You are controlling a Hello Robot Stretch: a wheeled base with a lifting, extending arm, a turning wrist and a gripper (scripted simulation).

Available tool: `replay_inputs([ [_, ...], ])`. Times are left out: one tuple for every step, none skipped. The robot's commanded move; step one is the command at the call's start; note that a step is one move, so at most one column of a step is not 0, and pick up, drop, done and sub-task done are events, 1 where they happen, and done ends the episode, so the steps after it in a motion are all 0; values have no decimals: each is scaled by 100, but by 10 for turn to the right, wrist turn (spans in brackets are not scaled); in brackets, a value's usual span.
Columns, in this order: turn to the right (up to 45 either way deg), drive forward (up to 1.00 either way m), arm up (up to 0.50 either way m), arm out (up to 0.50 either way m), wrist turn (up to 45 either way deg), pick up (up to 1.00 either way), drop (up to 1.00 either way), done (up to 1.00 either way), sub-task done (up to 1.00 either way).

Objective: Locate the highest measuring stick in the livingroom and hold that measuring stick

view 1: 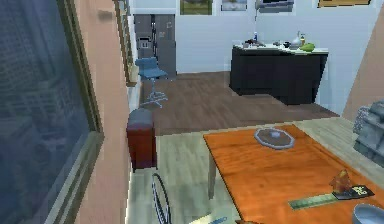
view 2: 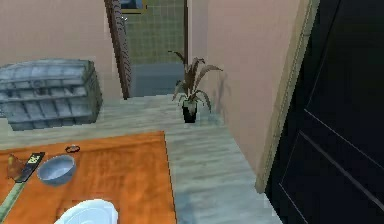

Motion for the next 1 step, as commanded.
replay_inputs([
  [210,0,0,0,0,0,0,0,0],
])
